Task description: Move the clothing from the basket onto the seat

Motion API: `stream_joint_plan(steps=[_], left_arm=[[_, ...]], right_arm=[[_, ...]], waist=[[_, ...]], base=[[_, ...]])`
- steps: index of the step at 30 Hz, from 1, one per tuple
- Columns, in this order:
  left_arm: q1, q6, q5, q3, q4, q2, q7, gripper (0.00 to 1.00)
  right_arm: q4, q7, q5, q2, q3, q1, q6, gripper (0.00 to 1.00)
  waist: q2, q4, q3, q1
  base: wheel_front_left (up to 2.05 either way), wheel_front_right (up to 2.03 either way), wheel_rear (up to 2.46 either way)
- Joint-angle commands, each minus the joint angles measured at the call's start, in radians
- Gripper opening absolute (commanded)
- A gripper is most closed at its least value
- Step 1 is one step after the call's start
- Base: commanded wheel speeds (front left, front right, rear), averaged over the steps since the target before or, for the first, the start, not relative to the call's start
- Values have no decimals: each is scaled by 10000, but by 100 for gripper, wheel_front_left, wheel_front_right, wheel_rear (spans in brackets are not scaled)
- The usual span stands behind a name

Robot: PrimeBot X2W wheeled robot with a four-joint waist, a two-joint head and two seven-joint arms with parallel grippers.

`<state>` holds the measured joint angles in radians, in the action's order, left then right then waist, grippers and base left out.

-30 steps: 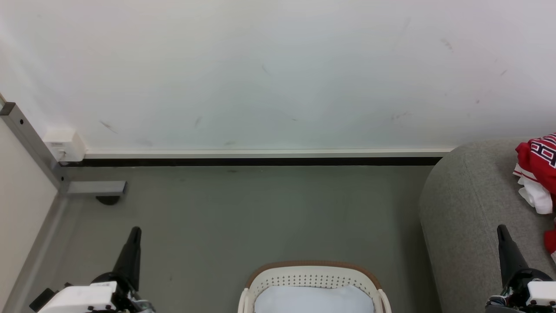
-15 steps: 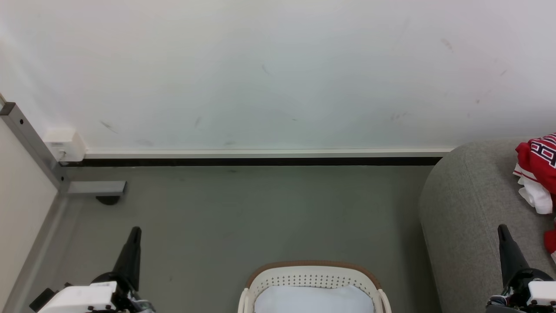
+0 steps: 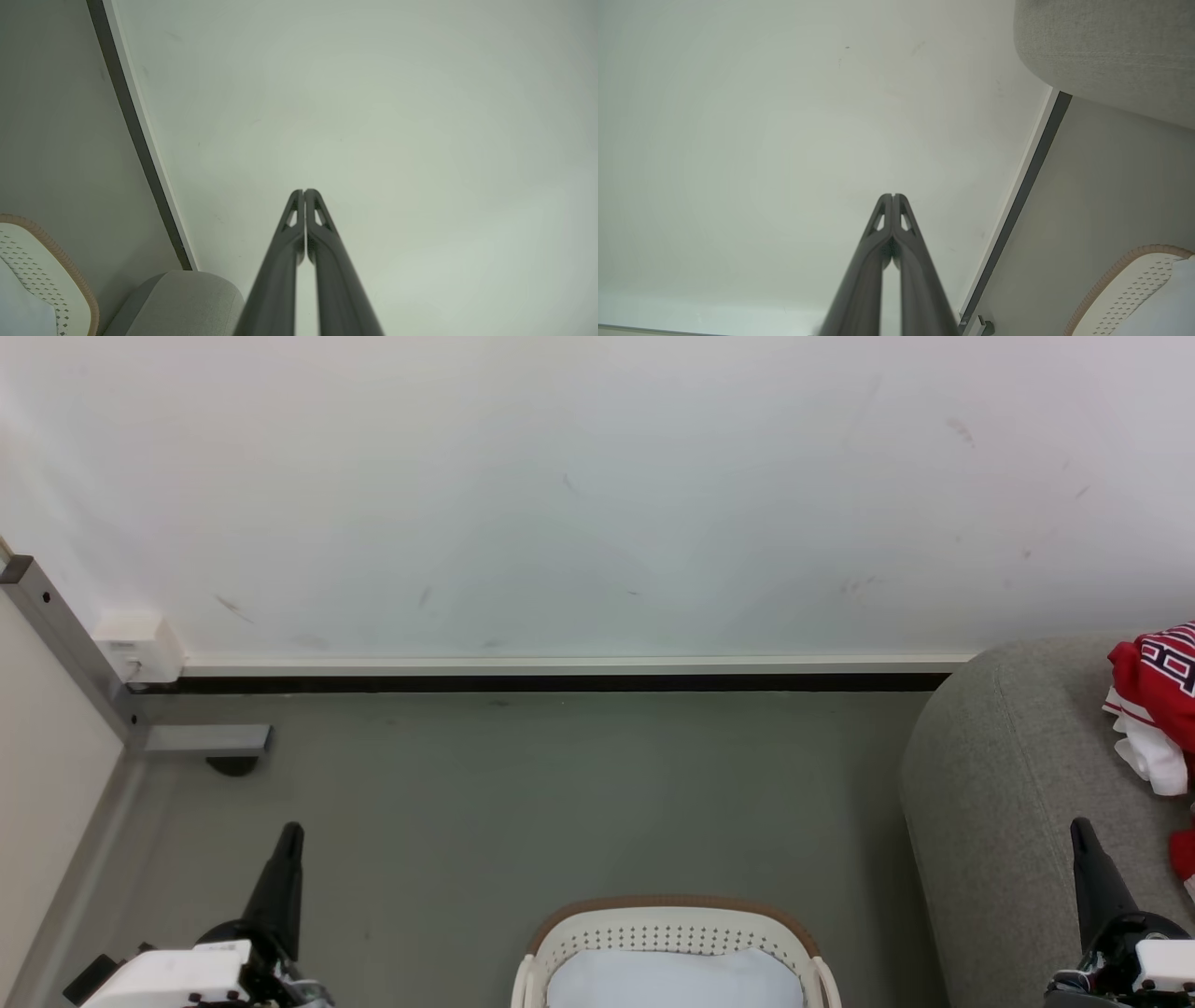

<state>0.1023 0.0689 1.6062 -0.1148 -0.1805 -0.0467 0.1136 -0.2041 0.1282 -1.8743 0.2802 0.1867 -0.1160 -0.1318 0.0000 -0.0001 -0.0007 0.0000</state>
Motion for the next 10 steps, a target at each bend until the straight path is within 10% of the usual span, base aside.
stream_joint_plan(steps=[1,10], left_arm=[[67,-18,112,-31,48,-67,35,0],[66,-18,113,-31,50,-67,34,0]], right_arm=[[30,27,-44,61,12,-76,21,0],[39,82,-106,105,61,-78,21,0]], waist=[[0,0,0,0],[0,0,1,0]], base=[[0,0,0],[0,0,0]])
